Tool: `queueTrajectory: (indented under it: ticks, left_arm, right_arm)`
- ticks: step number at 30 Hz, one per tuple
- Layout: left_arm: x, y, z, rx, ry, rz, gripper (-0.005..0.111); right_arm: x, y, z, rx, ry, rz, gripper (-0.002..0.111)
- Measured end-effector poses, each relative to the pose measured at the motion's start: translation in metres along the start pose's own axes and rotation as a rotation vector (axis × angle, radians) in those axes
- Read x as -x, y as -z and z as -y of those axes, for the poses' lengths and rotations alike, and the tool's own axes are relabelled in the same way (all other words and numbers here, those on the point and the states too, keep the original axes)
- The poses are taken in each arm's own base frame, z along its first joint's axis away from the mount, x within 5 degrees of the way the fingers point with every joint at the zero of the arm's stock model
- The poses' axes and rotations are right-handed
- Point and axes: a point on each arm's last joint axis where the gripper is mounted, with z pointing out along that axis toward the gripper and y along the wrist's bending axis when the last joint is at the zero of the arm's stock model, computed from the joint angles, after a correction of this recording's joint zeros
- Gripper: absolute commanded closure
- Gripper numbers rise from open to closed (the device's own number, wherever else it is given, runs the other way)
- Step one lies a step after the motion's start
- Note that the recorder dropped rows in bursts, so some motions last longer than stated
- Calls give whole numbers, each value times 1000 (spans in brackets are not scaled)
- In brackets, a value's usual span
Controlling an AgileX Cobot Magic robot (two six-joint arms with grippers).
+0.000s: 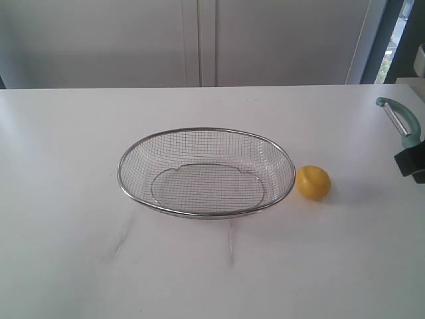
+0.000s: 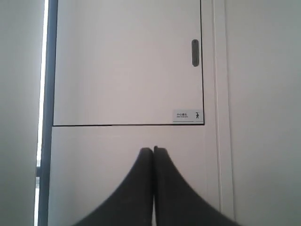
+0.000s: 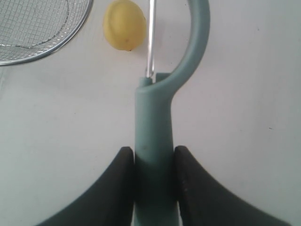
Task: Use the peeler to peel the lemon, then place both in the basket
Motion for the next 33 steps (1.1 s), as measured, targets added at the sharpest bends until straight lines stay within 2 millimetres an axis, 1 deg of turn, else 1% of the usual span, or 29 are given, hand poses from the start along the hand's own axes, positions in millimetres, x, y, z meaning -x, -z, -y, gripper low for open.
queueTrajectory:
  ticks: [2, 5, 10, 13, 16, 20, 28, 30, 33]
  left_arm:
    - [7, -3, 0, -1, 3, 7, 107]
    - [26, -11, 1, -3, 6, 35, 107]
    - [52, -36, 2, -3, 6, 32, 107]
    - [60, -54, 4, -16, -21, 8, 107]
    - [62, -72, 7, -48, -87, -31, 107]
    - [52, -96, 11, -81, -146, -118, 107]
    - [10, -136, 13, -105, -147, -326, 107]
    - [1, -145, 16, -122, -112, -368, 107]
    - [-16, -155, 29, -191, -93, -429, 107]
  right_arm:
    - [0, 0, 0, 0, -2, 2, 108]
    - [0, 0, 0, 0, -2, 2, 108]
    - [0, 0, 0, 0, -2, 2, 108]
    - [0, 0, 0, 0, -2, 2, 108]
    - [0, 0, 0, 0, -2, 2, 108]
    - [0, 0, 0, 0, -2, 2, 108]
    - [0, 0, 0, 0, -2, 2, 108]
    - [0, 0, 0, 0, -2, 2, 108]
    - [1, 0, 0, -1, -2, 6, 108]
